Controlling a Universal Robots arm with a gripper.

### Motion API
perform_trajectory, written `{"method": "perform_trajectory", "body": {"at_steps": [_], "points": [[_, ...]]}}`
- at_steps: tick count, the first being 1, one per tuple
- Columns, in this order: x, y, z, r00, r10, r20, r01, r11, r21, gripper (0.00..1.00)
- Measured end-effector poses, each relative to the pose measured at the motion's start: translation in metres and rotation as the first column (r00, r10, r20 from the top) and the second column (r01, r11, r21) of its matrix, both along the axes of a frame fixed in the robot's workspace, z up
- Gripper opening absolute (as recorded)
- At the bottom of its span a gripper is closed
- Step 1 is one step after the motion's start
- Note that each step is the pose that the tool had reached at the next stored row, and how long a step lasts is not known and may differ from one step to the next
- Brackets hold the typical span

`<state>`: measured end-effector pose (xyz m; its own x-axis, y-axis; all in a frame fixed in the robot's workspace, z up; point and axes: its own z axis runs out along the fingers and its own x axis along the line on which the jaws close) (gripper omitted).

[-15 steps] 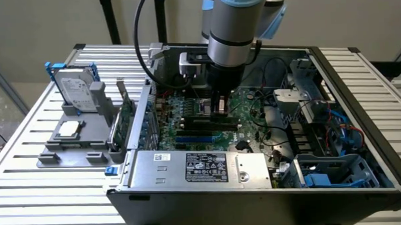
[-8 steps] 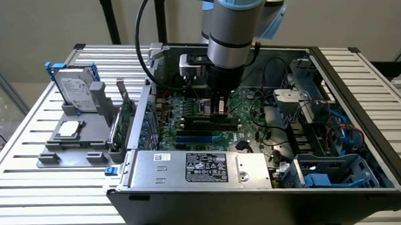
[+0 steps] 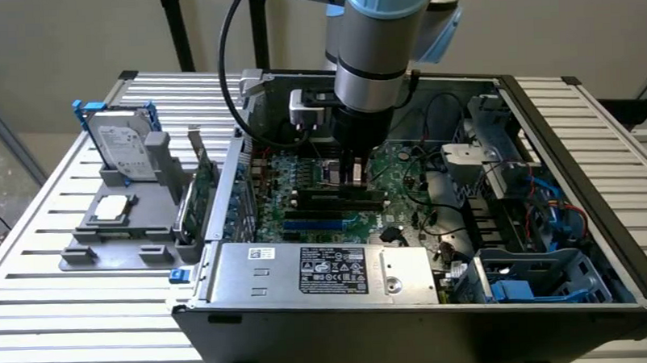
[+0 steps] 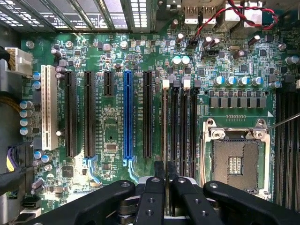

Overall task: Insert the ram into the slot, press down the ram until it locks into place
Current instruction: 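Insert the ram into the slot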

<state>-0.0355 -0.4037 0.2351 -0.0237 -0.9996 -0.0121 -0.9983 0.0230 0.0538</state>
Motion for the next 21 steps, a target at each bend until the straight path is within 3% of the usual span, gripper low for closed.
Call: {"method": "perform_trajectory", "body": {"at_steps": [21], "points": [[0.0000, 0.0011, -0.0061, 1.0000, 0.000, 0.0000, 0.000, 1.0000, 0.0001, 0.13]]}}
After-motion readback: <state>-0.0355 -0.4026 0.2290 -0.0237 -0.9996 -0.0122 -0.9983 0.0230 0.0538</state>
